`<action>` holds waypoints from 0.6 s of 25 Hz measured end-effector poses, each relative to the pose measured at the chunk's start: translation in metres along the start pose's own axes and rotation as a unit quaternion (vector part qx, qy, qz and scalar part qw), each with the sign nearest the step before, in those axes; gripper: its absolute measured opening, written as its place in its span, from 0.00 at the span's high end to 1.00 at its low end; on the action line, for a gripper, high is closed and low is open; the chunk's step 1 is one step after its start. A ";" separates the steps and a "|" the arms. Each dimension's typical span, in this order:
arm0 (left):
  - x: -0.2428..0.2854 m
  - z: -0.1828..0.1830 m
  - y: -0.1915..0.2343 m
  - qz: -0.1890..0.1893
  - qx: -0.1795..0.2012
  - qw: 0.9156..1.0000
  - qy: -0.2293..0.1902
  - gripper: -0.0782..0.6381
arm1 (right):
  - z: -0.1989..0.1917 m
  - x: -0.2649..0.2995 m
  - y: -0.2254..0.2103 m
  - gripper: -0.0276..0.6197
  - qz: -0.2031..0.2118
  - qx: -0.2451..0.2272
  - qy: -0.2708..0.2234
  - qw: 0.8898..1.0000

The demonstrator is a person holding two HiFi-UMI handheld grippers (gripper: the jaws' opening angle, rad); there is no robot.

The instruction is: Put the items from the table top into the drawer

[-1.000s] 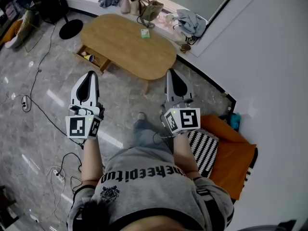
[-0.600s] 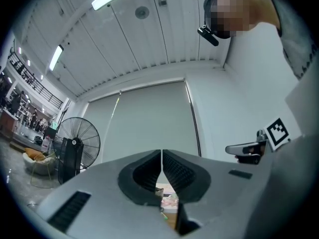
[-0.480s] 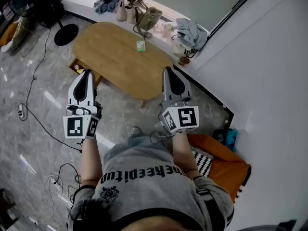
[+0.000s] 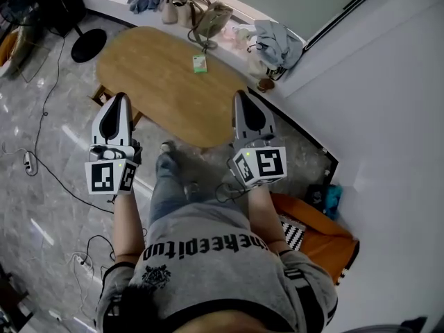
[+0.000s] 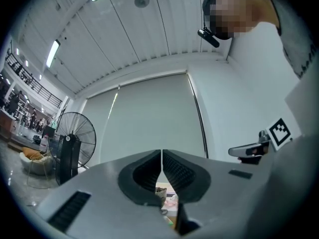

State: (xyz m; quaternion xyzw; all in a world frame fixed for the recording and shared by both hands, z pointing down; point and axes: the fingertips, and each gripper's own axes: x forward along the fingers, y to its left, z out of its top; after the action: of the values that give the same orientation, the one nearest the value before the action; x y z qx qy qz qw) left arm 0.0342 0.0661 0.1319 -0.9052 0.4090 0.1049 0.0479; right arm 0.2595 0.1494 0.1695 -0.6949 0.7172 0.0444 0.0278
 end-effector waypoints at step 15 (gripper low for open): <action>0.164 -0.054 0.087 -0.069 -0.007 0.997 0.019 0.87 | -0.036 0.169 -0.041 0.95 -0.059 0.015 0.019 0.998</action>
State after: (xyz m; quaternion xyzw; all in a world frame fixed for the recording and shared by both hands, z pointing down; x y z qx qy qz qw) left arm 0.0828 -0.1205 0.1467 -0.9335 0.3455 0.0870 0.0408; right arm 0.2960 -0.0237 0.1875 -0.7362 0.6759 0.0186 0.0270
